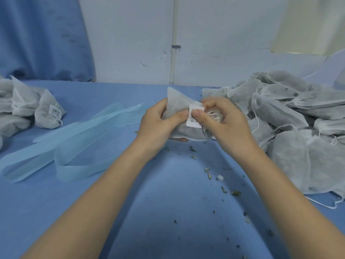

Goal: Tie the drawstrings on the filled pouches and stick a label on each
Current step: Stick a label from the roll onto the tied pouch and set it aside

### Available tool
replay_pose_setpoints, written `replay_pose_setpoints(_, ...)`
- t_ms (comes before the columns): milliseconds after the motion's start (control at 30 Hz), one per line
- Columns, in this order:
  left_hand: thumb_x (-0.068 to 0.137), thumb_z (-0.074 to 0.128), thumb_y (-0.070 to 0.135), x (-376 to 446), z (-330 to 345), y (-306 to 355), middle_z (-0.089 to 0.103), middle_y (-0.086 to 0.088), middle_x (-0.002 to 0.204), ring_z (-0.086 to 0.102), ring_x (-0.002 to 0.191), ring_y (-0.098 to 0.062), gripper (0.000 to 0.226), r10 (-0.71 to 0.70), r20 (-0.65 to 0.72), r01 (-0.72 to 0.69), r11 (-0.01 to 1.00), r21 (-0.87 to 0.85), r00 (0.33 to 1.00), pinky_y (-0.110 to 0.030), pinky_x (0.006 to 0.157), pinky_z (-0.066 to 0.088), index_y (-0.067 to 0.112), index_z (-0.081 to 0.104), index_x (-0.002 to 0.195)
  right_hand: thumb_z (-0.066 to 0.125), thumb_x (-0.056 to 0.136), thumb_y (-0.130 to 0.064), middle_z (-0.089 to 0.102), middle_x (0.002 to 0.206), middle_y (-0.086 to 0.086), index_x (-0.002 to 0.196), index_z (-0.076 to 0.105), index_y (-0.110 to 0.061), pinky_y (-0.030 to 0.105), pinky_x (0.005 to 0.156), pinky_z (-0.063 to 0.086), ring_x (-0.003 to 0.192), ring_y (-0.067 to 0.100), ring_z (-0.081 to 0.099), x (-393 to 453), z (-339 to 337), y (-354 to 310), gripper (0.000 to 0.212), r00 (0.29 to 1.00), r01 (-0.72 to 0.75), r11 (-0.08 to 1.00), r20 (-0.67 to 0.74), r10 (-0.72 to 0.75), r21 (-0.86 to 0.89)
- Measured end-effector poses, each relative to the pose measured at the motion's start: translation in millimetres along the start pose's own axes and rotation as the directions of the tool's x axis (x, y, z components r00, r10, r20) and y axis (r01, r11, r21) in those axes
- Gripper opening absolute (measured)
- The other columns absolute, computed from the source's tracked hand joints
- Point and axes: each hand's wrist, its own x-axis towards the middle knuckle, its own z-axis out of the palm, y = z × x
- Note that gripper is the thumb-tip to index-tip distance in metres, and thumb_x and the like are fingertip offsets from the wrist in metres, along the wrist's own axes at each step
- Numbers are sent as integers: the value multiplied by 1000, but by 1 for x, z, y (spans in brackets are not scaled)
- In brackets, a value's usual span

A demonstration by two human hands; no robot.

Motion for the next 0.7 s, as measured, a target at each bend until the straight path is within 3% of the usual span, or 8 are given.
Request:
replay_pose_setpoints(67, 75, 73, 21, 0, 0, -1, 70, -12, 98, 69, 86, -24, 31, 14, 11, -14, 1000, 14, 1000, -40, 62, 59, 6, 65, 102, 75, 80, -31, 61, 93, -18, 91, 52, -38, 10, 74, 44, 83, -8, 58, -1, 0, -1, 27, 998, -59, 996, -4, 60, 64)
replay_pose_setpoints(167, 58, 79, 22, -1, 2, -3, 72, 0, 95, 69, 89, -16, 46, 21, 41, -26, 992, 124, 999, -36, 74, 58, 15, 64, 101, 77, 77, -34, 64, 86, -17, 108, 52, -37, 15, 65, 50, 76, -5, 62, -1, -3, 1, 41, 983, -181, 965, 1, 184, 187)
replay_pose_setpoints(300, 62, 83, 3, -1, 5, -8, 73, 2, 92, 70, 85, -13, 44, 16, 49, -24, 985, 171, 999, -33, 77, 56, 15, 63, 100, 78, 77, -28, 64, 65, -17, 91, 64, -31, 11, 57, 46, 63, -6, 60, 0, -1, 4, 21, 978, -178, 935, -53, 204, 306)
replay_pose_setpoints(400, 66, 79, -3, -1, 5, -9, 72, -3, 93, 69, 84, -15, 42, 16, 74, -27, 989, 143, 997, -30, 74, 56, 8, 63, 103, 81, 74, -22, 62, 57, -15, 83, 62, -30, 12, 55, 43, 58, -4, 58, -2, 4, 8, 23, 971, -118, 931, -155, 181, 347)
replay_pose_setpoints(500, 58, 83, -1, -1, 7, -8, 72, -8, 98, 69, 90, -23, 53, -11, 38, 8, 997, 74, 999, -37, 78, 56, 5, 62, 106, 81, 72, -35, 70, 72, -11, 93, 59, -35, 21, 68, 49, 76, 6, 66, -3, 6, 11, 31, 964, -153, 924, -155, 218, 350)
replay_pose_setpoints(567, 56, 82, 1, 0, 7, -6, 72, -11, 98, 69, 89, -27, 52, -52, -45, 50, 998, -37, 998, -36, 77, 56, 4, 63, 105, 79, 65, -46, 69, 93, -10, 105, 54, -40, 27, 75, 54, 89, 8, 68, -4, 6, 13, 48, 957, -241, 872, -45, 287, 426)
replay_pose_setpoints(633, 64, 78, -2, 1, 4, -4, 72, -13, 96, 69, 86, -28, 44, -82, -105, 70, 991, -117, 991, -34, 74, 56, 1, 63, 105, 81, 65, -43, 63, 105, -9, 111, 50, -41, 28, 69, 57, 89, 6, 69, -7, 7, 14, 56, 940, -324, 816, 66, 334, 480)
replay_pose_setpoints(700, 70, 75, 2, 1, 3, -2, 71, -15, 96, 70, 82, -28, 40, -98, -157, 74, 986, -149, 983, -34, 72, 57, -2, 60, 107, 82, 72, -34, 62, 103, -8, 110, 47, -40, 24, 61, 55, 83, 4, 69, -10, 12, 13, 52, 928, -361, 811, 88, 363, 460)
